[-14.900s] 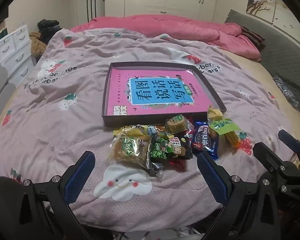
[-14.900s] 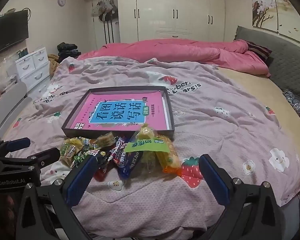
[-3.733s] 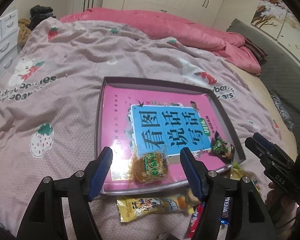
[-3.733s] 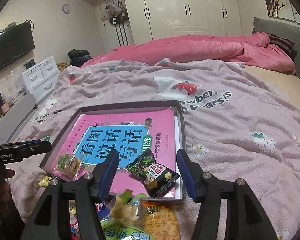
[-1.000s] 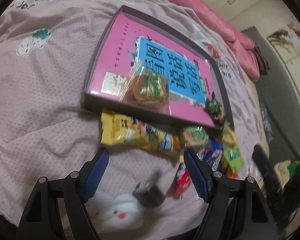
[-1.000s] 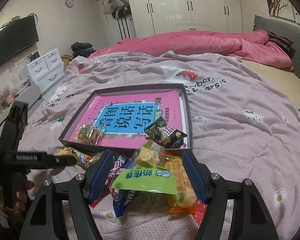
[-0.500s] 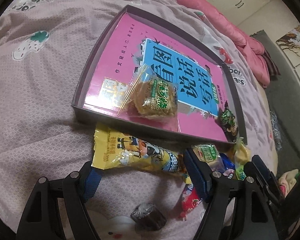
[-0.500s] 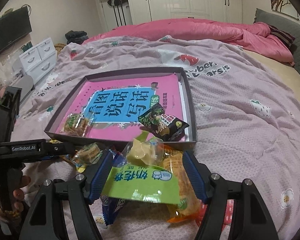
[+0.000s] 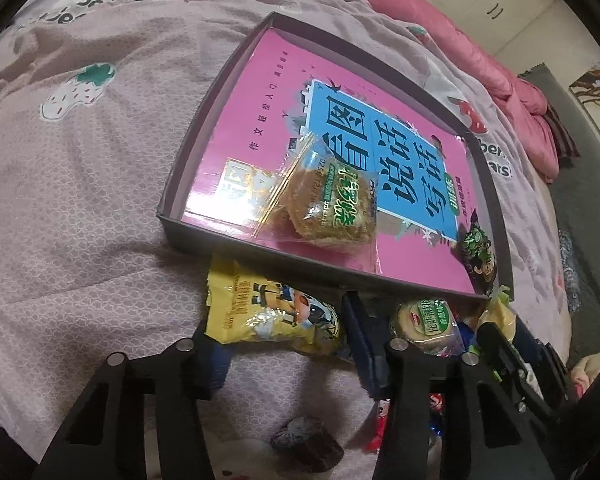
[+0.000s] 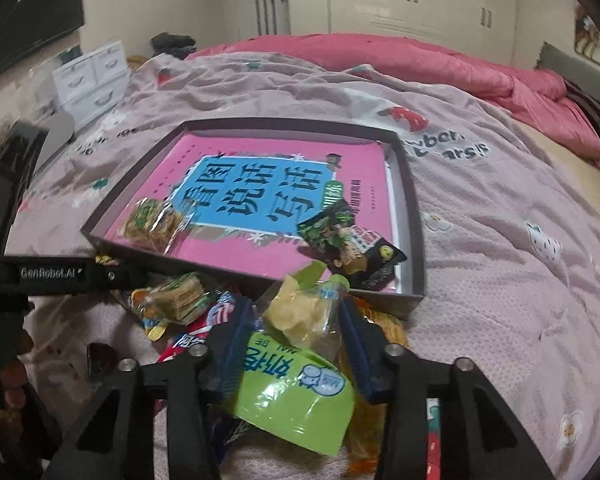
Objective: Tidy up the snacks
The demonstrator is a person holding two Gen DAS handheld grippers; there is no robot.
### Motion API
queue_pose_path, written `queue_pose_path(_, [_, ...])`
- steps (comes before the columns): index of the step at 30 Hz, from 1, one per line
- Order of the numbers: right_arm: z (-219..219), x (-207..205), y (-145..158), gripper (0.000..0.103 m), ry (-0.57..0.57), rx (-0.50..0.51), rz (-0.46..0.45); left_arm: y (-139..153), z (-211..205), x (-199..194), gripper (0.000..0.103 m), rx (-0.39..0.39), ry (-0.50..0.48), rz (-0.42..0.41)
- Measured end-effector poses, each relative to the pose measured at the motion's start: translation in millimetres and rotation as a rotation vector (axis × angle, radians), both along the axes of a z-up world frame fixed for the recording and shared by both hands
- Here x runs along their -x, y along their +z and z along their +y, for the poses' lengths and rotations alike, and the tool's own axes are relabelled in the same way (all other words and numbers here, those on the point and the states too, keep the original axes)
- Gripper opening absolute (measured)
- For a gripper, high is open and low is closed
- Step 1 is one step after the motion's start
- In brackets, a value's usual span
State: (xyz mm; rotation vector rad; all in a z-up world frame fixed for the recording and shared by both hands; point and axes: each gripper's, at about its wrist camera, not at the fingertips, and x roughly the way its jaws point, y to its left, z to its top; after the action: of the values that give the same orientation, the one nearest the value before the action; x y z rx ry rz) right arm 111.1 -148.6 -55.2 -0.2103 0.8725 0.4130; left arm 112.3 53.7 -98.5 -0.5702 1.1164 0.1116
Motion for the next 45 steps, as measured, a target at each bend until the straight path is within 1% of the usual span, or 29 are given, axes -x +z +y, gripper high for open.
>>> queue_pose_path(1, [0.2,1.0,1.2,0.037,0.014,-0.01,-0.002,0.5,0.3,1.2,0.042,0.003,-0.002,-0.001])
queue_pose_path(2, [-0.4,1.5,2.7,0.036,0.02,-0.023,-0.002,1.1,0.2,1.8,0.041,0.008,-0.004,-0.004])
queue_pose_path(4, [0.1,3.7,5.5,0.036,0.03,-0.032,-0.007,2.8,0.7,4.2,0.035,0.023,-0.012,-0.011])
queue_pose_path(6, [1.0,6.1,7.2,0.036,0.039,-0.035,-0.015,4.5,0.3,5.7,0.034,0.041,-0.023,-0.02])
queue_pose_path(9, [0.0,7.5,10.4,0.035,0.043,-0.047,-0.023,7.9,0.3,9.0,0.028,0.071,-0.039,-0.041])
queue_pose_path(14, [-7.8,8.2,19.1,0.035,0.027,-0.086,-0.052,21.9,0.6,13.8,0.022,0.067,-0.066,-0.087])
queue_pose_path(21, [-16.1,5.3,23.0,0.035,0.003,-0.132,-0.046,42.8,4.6,23.0,0.013,0.065,-0.092,-0.152])
queue_pose_path(27, [-17.4,7.2,25.5,0.035,0.001,-0.14,-0.056,57.4,1.9,26.4,0.012,0.054,-0.13,-0.201])
queue_pose_path(35, [-20.0,9.5,31.0,0.035,-0.002,-0.153,-0.085,77.2,-4.9,31.0,0.011,0.008,-0.167,-0.262])
queue_pose_path(45, [-24.8,13.2,40.9,0.035,-0.006,-0.183,-0.126,109.0,-3.5,39.3,0.011,0.003,-0.169,-0.343])
